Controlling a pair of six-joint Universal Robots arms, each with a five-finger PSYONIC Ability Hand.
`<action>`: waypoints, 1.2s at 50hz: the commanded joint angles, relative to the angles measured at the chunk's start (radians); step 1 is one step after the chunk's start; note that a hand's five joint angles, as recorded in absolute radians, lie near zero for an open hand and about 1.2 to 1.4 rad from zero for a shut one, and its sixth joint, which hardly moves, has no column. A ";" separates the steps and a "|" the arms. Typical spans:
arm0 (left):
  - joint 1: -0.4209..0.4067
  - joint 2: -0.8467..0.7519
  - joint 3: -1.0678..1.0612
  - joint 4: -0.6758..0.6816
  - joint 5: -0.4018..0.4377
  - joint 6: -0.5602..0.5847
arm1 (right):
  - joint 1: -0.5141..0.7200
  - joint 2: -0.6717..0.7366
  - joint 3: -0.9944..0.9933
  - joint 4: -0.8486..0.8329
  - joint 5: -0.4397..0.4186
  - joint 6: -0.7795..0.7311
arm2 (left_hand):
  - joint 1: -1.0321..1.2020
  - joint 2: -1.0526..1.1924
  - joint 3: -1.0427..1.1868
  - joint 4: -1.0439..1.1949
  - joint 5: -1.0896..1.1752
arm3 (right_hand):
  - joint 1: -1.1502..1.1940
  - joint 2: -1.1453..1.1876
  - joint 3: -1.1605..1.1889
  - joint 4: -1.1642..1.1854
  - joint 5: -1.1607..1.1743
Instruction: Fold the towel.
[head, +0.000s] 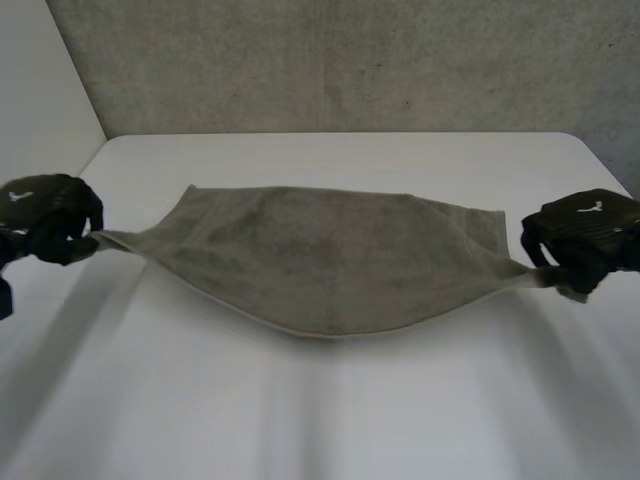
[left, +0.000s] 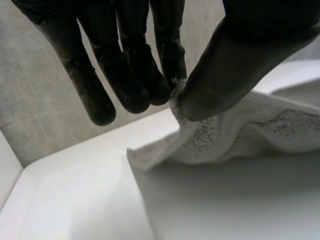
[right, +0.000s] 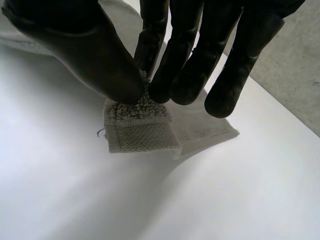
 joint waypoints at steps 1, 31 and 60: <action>0.154 0.145 -0.024 -0.090 0.193 -0.054 | -0.142 -0.091 -0.058 0.101 -0.121 -0.069 | 0.103 0.043 0.049 0.032 0.103 | 0.049 0.050 0.043 0.049 0.066; -0.235 -0.576 0.463 0.162 -0.229 -0.032 | 0.116 0.439 -0.346 -0.272 0.241 0.079 | 0.103 0.043 0.049 0.032 0.103 | 0.049 0.050 0.043 0.049 0.066; -0.318 -0.903 0.872 0.100 -0.401 -0.032 | 0.271 0.870 -0.804 -0.393 0.517 0.114 | -0.445 -0.505 -0.500 -0.516 -0.446 | -1.172 -1.171 -1.179 -1.173 -1.155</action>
